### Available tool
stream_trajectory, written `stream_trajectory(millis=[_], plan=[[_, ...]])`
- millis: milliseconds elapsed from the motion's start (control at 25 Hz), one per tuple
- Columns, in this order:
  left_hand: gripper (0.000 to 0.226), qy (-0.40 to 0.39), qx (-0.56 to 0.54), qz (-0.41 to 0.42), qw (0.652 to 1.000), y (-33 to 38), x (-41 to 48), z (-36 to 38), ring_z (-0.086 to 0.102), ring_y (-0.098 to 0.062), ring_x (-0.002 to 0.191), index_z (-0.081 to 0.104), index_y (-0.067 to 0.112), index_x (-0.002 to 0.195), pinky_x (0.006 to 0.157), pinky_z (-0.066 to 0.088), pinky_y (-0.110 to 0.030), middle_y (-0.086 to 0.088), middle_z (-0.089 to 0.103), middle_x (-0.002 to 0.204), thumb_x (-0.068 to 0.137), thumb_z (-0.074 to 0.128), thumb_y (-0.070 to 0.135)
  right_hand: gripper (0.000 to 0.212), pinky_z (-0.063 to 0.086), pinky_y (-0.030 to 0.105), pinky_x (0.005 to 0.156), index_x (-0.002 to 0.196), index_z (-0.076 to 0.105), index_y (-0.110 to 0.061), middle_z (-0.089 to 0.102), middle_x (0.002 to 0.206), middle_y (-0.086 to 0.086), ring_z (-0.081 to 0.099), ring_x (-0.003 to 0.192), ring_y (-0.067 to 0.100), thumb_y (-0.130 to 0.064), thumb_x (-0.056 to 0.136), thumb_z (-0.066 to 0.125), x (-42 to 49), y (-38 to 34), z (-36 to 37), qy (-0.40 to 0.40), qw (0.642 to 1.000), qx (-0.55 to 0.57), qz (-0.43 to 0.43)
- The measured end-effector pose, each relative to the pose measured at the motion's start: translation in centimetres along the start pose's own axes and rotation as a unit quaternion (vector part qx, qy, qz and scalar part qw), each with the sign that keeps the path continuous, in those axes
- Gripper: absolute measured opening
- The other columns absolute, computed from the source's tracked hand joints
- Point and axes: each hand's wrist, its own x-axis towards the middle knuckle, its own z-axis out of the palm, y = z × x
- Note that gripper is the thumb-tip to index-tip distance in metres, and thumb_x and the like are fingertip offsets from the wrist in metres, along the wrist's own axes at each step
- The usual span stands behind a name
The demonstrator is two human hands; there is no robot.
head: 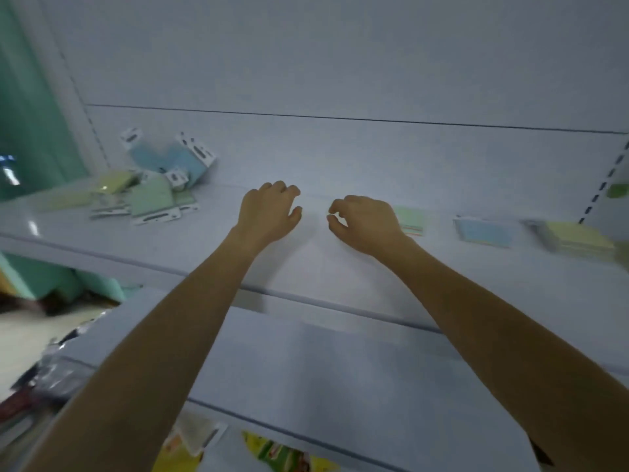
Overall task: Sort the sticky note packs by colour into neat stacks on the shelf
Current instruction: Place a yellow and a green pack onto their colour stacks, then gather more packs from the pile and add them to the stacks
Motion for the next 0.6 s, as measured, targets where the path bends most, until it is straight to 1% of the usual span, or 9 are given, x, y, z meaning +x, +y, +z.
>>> stream_trajectory(millis=[120, 240, 440, 520, 600], plan=[[0.040, 0.023, -0.015, -0.053, 0.998, -8.3, -3.0, -1.1, 0.057, -0.031, 0.110, 0.052, 0.016, 0.126, 0.084, 0.048, -0.039, -0.011, 0.061, 0.123, 0.091, 0.045, 0.033, 0.031, 0.044, 0.031, 0.075, 0.113, 0.059, -0.017, 0.065, 0.110, 0.005, 0.060, 0.100, 0.025, -0.031, 0.092, 0.041, 3.9, -6.9, 2.5, 0.007, 0.999, 0.039, -0.035], [0.040, 0.019, -0.015, -0.104, 0.994, -15.9, -5.2, -1.8, 0.055, -0.031, 0.113, 0.052, 0.016, 0.127, 0.086, 0.047, -0.040, -0.012, 0.059, 0.125, 0.090, 0.047, 0.031, 0.031, 0.044, 0.032, 0.078, 0.114, 0.058, -0.018, 0.064, 0.112, 0.004, 0.059, 0.101, 0.024, -0.032, 0.091, 0.042, 7.7, -12.5, 4.7, -0.025, 0.994, 0.095, -0.053], [0.039, -0.012, -0.004, -0.162, 0.987, -25.7, -6.1, -1.5, 0.052, -0.032, 0.118, 0.050, 0.016, 0.129, 0.089, 0.047, -0.044, -0.011, 0.054, 0.130, 0.092, 0.045, 0.025, 0.030, 0.044, 0.033, 0.086, 0.115, 0.057, -0.019, 0.062, 0.116, 0.002, 0.056, 0.105, 0.021, -0.032, 0.089, 0.048, 14.5, -18.7, 9.5, -0.094, 0.980, 0.166, -0.050], [0.038, -0.021, 0.003, -0.179, 0.984, -29.0, -5.6, -0.7, 0.051, -0.033, 0.118, 0.049, 0.017, 0.129, 0.089, 0.046, -0.044, -0.012, 0.054, 0.128, 0.092, 0.044, 0.024, 0.032, 0.043, 0.034, 0.089, 0.119, 0.055, -0.019, 0.059, 0.122, 0.004, 0.054, 0.110, 0.020, -0.027, 0.089, 0.051, 17.5, -20.4, 11.6, -0.105, 0.975, 0.182, -0.076], [0.038, -0.030, 0.016, -0.192, 0.981, -32.1, -4.7, 0.1, 0.050, -0.032, 0.118, 0.049, 0.017, 0.129, 0.089, 0.045, -0.044, -0.012, 0.053, 0.127, 0.092, 0.044, 0.023, 0.036, 0.039, 0.035, 0.096, 0.124, 0.052, -0.019, 0.053, 0.130, 0.007, 0.048, 0.118, 0.022, -0.019, 0.089, 0.051, 20.8, -21.6, 13.1, -0.126, 0.966, 0.190, -0.123]])
